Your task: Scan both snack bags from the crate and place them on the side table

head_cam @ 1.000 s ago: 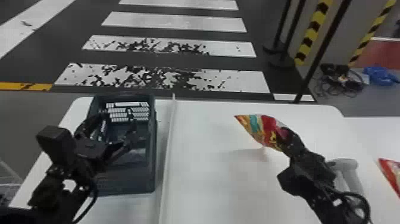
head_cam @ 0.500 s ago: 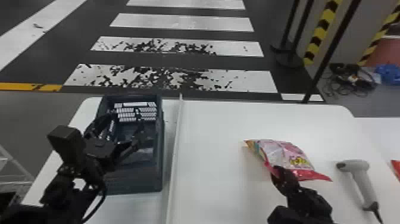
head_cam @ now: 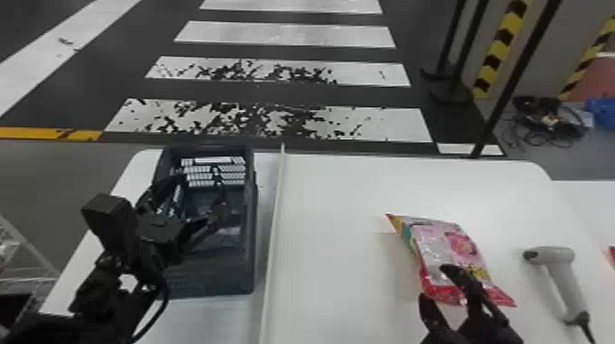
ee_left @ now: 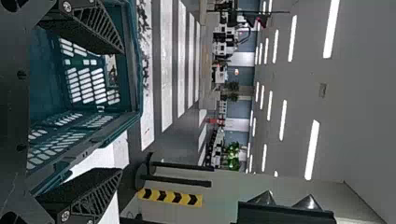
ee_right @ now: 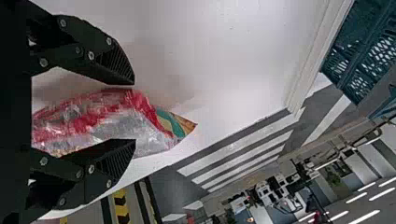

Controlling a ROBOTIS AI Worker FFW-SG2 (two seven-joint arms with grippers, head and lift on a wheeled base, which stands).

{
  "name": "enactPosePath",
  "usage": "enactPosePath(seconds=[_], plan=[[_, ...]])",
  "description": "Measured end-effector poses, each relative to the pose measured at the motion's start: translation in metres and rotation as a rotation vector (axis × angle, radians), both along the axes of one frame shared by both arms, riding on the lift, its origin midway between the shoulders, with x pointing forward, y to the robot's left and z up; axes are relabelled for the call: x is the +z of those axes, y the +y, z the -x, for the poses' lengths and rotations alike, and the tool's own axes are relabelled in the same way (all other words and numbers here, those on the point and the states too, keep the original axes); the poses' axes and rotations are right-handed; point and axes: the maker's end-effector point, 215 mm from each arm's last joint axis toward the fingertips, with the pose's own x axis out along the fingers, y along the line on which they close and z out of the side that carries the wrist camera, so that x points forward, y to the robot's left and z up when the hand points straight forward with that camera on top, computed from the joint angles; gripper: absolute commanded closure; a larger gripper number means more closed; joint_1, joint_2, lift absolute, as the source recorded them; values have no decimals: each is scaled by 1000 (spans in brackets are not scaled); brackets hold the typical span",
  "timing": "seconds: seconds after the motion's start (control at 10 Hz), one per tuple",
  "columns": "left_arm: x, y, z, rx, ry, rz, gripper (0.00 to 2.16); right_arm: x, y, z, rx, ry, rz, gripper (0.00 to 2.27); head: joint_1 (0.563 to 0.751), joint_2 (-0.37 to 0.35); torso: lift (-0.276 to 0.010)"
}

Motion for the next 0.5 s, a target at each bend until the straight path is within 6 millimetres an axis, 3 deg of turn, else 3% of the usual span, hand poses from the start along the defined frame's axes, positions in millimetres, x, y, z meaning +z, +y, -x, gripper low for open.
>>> enactPosePath(seconds=[0.3, 0.5], plan=[[-1, 0, 0, -1, 1, 1, 100, 35, 19, 4, 14, 37, -280, 66, 695, 21, -98], [-2, 0, 2, -1, 3, 0, 100, 54, 2, -3, -55, 74, -503, 164, 695, 0, -98]])
